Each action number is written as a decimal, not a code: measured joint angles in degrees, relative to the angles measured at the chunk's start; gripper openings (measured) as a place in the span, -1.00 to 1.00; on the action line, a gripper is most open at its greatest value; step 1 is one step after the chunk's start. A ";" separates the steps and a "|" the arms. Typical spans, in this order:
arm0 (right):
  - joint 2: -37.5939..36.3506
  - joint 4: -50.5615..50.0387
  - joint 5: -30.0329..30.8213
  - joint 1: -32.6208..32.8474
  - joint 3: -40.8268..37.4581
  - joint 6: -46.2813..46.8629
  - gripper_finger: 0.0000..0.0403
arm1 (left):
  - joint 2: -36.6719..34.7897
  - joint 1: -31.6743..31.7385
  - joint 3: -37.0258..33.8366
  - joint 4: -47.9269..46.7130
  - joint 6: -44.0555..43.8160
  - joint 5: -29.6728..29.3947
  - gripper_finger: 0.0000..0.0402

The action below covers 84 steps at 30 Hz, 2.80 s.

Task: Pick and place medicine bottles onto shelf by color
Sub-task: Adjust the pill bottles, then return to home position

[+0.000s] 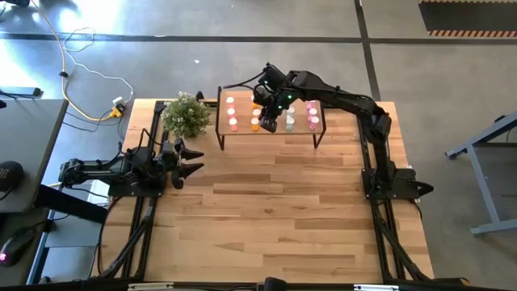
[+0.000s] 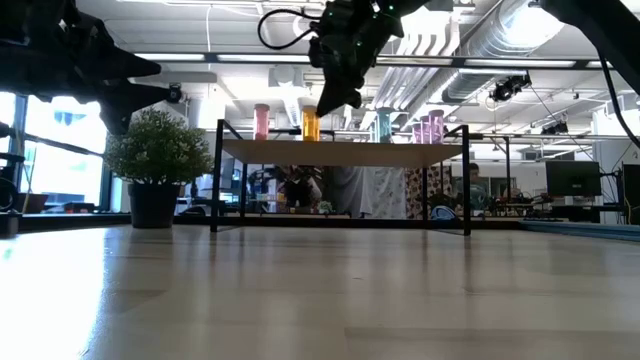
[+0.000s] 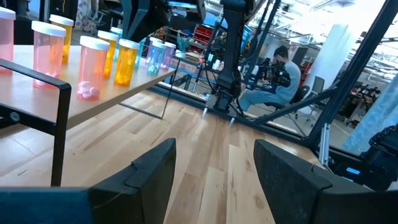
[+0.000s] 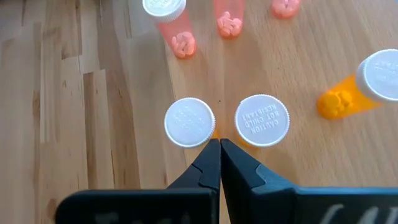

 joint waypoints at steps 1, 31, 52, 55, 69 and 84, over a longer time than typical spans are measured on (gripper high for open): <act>0.07 -0.04 0.02 -0.10 0.00 -0.02 -1.00 | 0.00 0.00 0.00 0.00 0.00 0.00 0.03; 0.74 -1.63 6.22 -1.11 2.63 0.21 -1.00 | 0.02 -0.01 0.02 0.22 0.02 -1.05 0.03; -11.43 0.18 3.85 8.08 0.96 2.70 -1.00 | 0.02 -0.01 0.02 0.22 4.57 -1.01 0.03; -19.36 10.26 6.03 10.08 -12.18 7.53 -1.00 | 0.02 0.00 0.02 0.22 4.57 -1.01 0.03; -59.33 42.29 15.14 22.43 -59.17 15.06 -1.00 | 0.02 -0.02 0.02 0.22 4.57 -0.96 0.03; -86.80 60.98 16.72 26.01 -94.70 19.77 -1.00 | 0.02 -0.02 0.02 0.22 4.55 -0.97 0.03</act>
